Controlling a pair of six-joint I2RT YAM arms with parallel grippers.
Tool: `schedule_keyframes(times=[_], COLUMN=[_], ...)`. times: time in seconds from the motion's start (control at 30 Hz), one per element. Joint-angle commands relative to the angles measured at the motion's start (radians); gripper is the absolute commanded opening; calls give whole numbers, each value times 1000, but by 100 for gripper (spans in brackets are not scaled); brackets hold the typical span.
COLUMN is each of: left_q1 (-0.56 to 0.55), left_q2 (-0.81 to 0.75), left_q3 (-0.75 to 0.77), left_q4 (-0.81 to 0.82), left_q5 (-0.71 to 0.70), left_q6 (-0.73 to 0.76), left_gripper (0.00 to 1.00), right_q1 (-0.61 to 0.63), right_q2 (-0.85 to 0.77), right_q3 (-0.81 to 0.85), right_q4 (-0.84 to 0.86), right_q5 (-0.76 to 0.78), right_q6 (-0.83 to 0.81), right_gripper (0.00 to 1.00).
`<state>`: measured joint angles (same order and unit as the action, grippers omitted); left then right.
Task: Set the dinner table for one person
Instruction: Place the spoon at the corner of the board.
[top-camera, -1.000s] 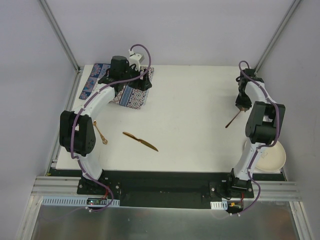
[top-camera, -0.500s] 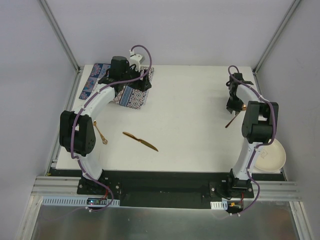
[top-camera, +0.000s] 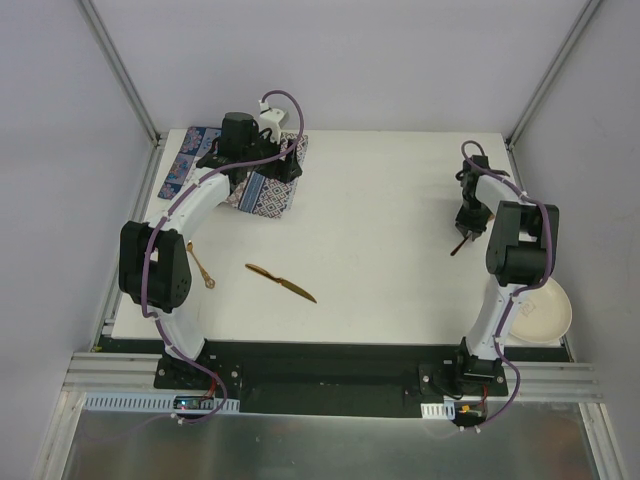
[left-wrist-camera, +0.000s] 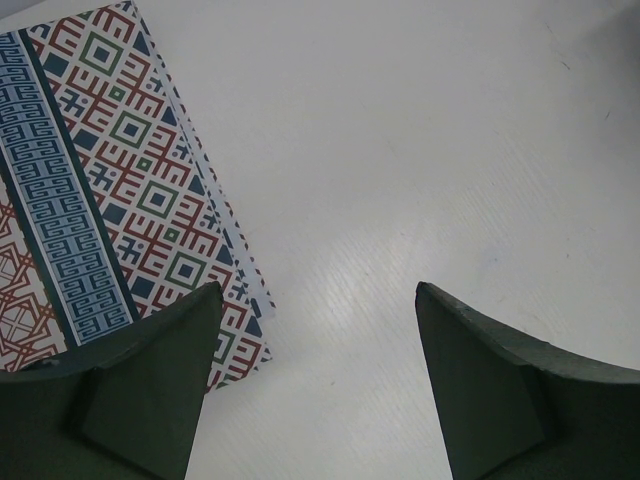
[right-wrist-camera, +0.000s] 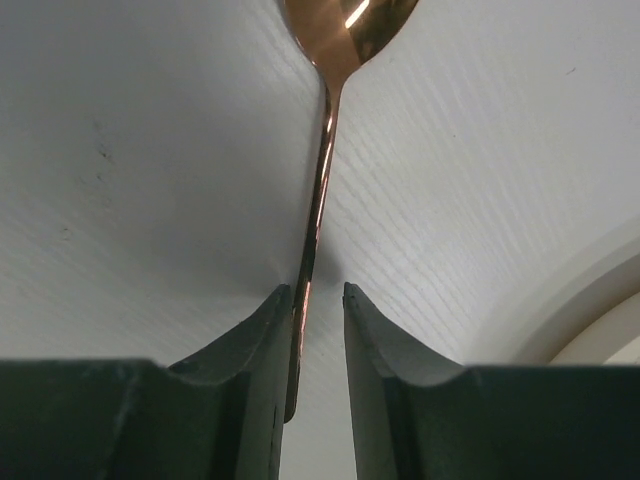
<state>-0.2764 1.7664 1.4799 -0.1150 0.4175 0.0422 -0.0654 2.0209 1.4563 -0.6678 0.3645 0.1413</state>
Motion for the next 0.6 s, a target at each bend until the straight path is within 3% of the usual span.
schedule_keyframes(times=[0.0, 0.37, 0.57], left_q1=[-9, -10, -10], left_q2=[-33, -30, -36], left_q3=[16, 25, 30], left_q4=[9, 9, 9], left_q5=[7, 21, 32], left_q6=[16, 4, -1], left_gripper=[77, 77, 77], right_q1=[-10, -30, -45], right_q2=[-27, -34, -53], right_q3=[-13, -56, -97], right_q4=[-24, -61, -55], right_q5=[8, 30, 34], right_q6=[55, 81, 80], right_gripper=[30, 26, 16])
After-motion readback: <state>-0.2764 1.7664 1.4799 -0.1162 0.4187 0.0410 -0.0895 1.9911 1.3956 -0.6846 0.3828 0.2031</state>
